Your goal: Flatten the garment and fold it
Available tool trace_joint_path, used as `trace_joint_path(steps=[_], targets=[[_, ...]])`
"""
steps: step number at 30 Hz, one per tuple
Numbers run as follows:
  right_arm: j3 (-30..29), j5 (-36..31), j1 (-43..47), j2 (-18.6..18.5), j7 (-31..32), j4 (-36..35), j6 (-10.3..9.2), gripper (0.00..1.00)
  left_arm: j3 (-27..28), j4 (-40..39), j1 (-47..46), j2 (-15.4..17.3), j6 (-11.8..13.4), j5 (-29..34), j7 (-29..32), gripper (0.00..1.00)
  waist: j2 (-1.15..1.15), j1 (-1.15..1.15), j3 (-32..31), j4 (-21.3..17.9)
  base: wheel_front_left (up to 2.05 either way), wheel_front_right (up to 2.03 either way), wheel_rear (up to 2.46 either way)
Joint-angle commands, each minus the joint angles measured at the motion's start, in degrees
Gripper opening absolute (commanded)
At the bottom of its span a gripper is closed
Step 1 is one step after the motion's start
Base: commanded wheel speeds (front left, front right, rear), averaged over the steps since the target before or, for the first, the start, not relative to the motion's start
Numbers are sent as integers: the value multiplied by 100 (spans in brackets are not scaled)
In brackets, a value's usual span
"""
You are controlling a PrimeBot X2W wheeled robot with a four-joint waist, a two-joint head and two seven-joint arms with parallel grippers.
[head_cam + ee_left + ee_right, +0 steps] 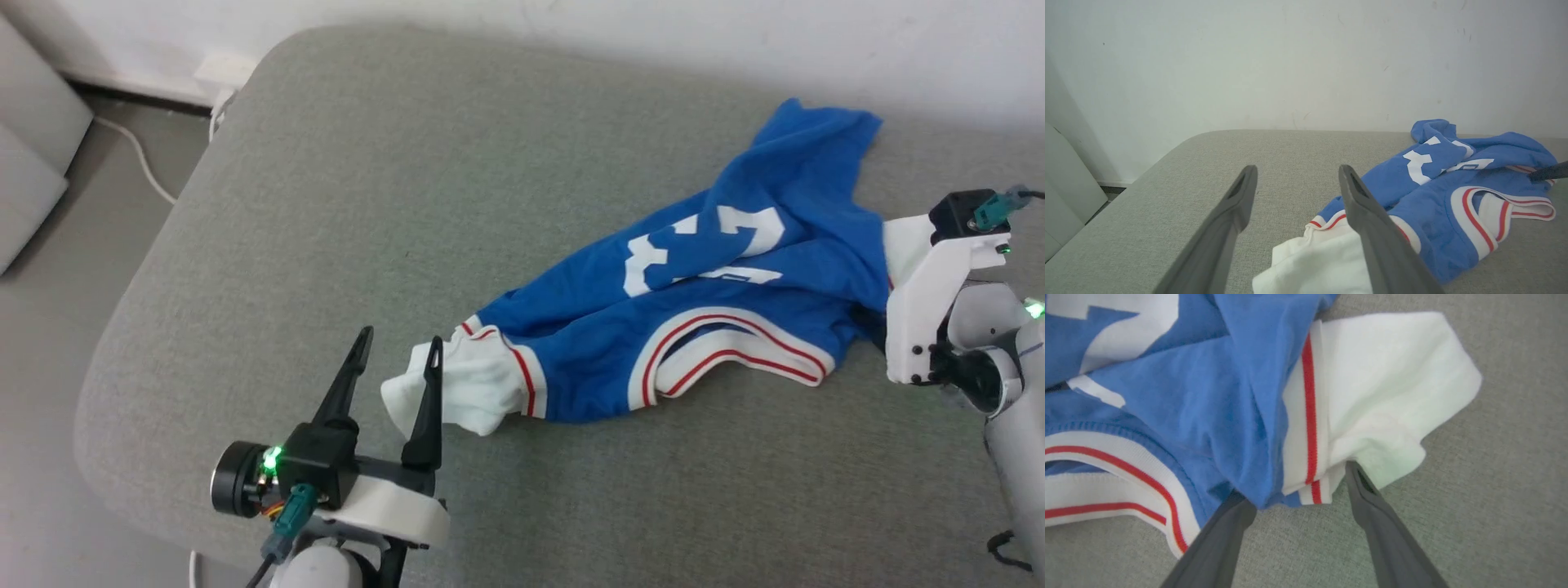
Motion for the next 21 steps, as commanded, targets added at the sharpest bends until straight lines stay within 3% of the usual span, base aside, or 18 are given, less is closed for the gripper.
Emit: trace_joint_path(steps=[1,5,6,7,8,16,21], targets=[[6,-99,-102,-41,54,135,-4,100,-13,-8,-92,-34,-13,-49,-28,100,0,-1,233,242,0,0,0],[56,-277,-223,-62,196,549,-4,100,-49,-6,-151,-47,19,-84,-28,100,0,-1,321,336,0,0,0],[65,-284,-223,-50,257,650,-4,84,-54,-6,-158,-48,28,-89,-28,100,0,-1,325,343,0,0,0],[101,-293,-219,-45,303,719,-4,7,-57,-4,-160,-50,37,-93,-28,100,0,-1,323,344,0,0,0],[139,-291,-216,-44,313,758,-4,0,-53,-4,-158,-51,46,-96,-28,100,0,-1,315,334,0,0,0],[511,-109,-92,-166,-6,771,-4,0,7,106,-96,-54,40,-56,-28,100,0,-1,-51,38,0,0,0],[831,180,188,-422,-122,415,-4,0,97,172,41,-55,2,-22,-28,100,0,-1,-448,-264,0,0,0]])
